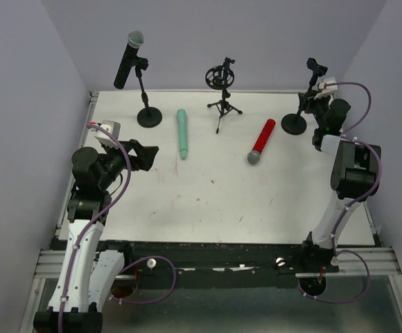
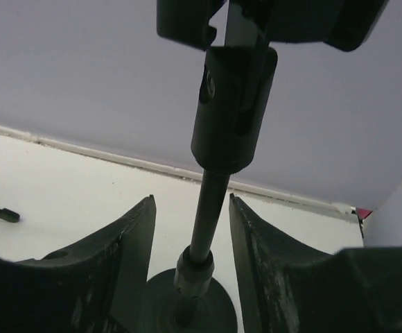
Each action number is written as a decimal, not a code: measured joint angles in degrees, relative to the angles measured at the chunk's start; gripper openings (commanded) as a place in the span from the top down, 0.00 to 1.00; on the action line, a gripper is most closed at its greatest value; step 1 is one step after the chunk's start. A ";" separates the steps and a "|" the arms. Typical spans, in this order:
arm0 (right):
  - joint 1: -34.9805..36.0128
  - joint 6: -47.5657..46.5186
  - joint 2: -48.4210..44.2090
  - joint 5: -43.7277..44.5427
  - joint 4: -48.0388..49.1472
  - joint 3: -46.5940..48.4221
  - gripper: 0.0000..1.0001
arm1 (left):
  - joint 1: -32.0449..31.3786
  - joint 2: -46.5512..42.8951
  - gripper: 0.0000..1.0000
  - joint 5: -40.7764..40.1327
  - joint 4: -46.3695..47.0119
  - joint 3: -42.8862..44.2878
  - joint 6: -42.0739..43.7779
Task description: Attach the microphones to the stand
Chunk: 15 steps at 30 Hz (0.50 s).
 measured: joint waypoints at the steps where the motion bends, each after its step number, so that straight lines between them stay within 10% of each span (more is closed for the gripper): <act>1: 0.00 0.09 0.46 0.00 -0.02 0.76 0.60 | -0.02 0.00 0.01 -0.22 0.00 0.00 0.13; 8: -0.79 1.75 0.96 -2.21 0.00 1.81 0.91 | 0.00 0.00 0.02 -1.29 0.00 0.00 0.57; 15: -3.58 2.75 -7.72 -9.94 -1.44 -6.62 0.99 | 0.00 -0.33 0.02 -1.33 -0.04 0.00 0.59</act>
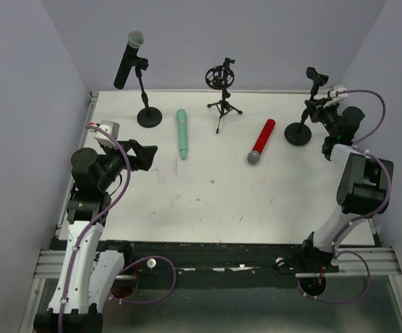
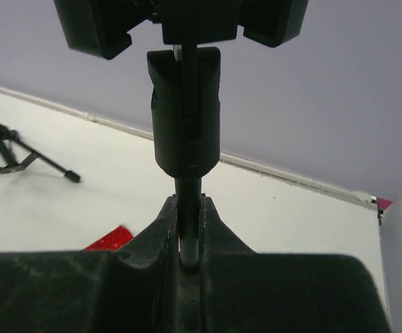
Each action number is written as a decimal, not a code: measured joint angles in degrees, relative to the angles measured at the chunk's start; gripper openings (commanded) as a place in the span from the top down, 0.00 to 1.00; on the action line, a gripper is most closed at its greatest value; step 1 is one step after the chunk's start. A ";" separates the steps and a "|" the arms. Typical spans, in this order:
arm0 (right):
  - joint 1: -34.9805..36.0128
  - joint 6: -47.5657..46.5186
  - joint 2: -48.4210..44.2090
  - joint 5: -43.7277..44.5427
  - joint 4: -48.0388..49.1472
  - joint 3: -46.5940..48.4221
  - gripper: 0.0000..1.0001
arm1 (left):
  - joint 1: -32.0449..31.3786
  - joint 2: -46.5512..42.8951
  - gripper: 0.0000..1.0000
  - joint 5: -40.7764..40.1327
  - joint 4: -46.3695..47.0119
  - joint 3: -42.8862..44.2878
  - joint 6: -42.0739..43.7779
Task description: Attach the microphones to the stand
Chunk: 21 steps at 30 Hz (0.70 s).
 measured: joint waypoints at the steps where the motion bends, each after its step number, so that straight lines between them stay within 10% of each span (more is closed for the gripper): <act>1: -0.33 0.00 -2.12 -1.22 -0.46 -1.64 1.00 | 0.00 -0.20 0.02 0.00 0.00 0.00 0.00; 8: -1.44 0.26 -24.41 -14.21 -14.78 -7.72 1.00 | -0.02 -1.84 0.01 0.00 0.09 -0.02 -0.02; 21: 6.64 -30.23 -35.45 -43.63 -80.87 3.82 1.00 | 0.00 -2.29 0.02 -0.37 0.48 -0.17 -0.09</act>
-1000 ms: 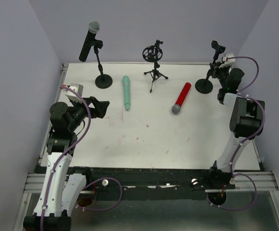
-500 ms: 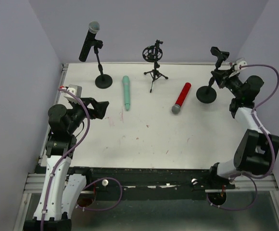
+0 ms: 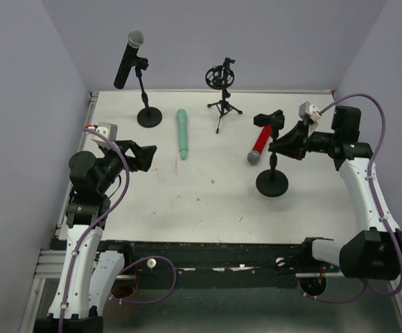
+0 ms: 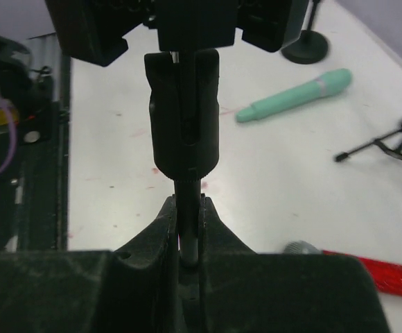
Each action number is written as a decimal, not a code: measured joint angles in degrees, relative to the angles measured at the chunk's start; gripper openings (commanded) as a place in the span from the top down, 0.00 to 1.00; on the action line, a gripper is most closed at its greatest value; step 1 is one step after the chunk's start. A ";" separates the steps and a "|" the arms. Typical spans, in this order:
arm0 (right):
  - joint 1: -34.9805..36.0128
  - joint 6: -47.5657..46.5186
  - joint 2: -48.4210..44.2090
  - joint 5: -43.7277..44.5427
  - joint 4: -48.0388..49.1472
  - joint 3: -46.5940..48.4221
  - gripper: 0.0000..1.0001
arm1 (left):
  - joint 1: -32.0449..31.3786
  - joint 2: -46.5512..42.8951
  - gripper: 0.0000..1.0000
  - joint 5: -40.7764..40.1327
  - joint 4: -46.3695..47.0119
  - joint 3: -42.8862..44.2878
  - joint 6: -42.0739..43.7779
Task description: Attach the microphones to the stand
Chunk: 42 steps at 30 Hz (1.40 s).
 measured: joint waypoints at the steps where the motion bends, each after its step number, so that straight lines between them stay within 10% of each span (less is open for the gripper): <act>1: 2.67 -0.02 0.00 -0.33 -0.90 -0.17 1.00 | 0.00 0.07 0.02 0.07 0.15 -0.07 -0.09; 13: 22.21 8.98 2.56 2.25 11.47 -5.90 0.96 | 0.00 1.20 0.02 1.38 2.40 -1.33 -0.42; 34: 24.00 24.26 7.39 12.79 49.24 -20.76 0.82 | 0.00 2.80 0.02 4.39 5.70 -2.58 -0.61; 42: 23.98 22.29 7.43 12.85 50.03 -21.77 0.50 | 0.00 2.80 0.02 4.76 6.14 -2.89 -0.63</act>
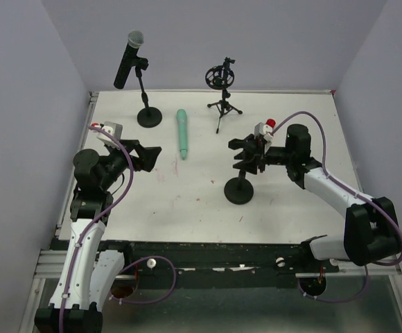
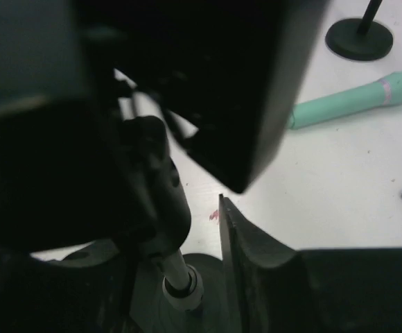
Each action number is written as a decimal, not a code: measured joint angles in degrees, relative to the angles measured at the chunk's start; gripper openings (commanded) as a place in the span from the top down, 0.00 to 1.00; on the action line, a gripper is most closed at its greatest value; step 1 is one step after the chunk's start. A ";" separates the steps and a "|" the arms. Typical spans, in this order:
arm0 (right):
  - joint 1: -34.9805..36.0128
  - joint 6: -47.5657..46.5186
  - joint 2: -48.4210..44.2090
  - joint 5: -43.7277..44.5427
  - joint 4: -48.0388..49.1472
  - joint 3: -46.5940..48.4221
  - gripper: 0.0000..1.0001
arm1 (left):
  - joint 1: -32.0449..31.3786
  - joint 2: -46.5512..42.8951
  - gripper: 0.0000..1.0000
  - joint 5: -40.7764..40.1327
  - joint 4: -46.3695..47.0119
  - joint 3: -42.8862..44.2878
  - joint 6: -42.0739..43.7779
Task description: Attach the microphones to the stand
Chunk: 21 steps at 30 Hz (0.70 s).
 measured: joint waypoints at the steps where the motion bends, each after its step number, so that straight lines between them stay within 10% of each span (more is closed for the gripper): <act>1: -0.02 -1.88 0.00 -0.07 -1.95 0.22 0.46 | 0.00 0.00 0.02 0.07 0.00 0.00 0.00; 5: -0.44 -8.28 0.61 -0.15 -10.27 2.32 0.36 | 0.00 -0.11 0.02 0.66 0.37 -0.39 0.00; 8: -2.01 -11.82 0.74 -0.39 -15.82 4.37 0.00 | 0.00 -0.24 0.02 1.01 0.42 -0.63 0.00; 21: -13.09 -19.15 -6.62 5.27 -30.12 7.17 0.00 | -0.02 -1.22 0.02 1.29 0.85 -0.70 0.00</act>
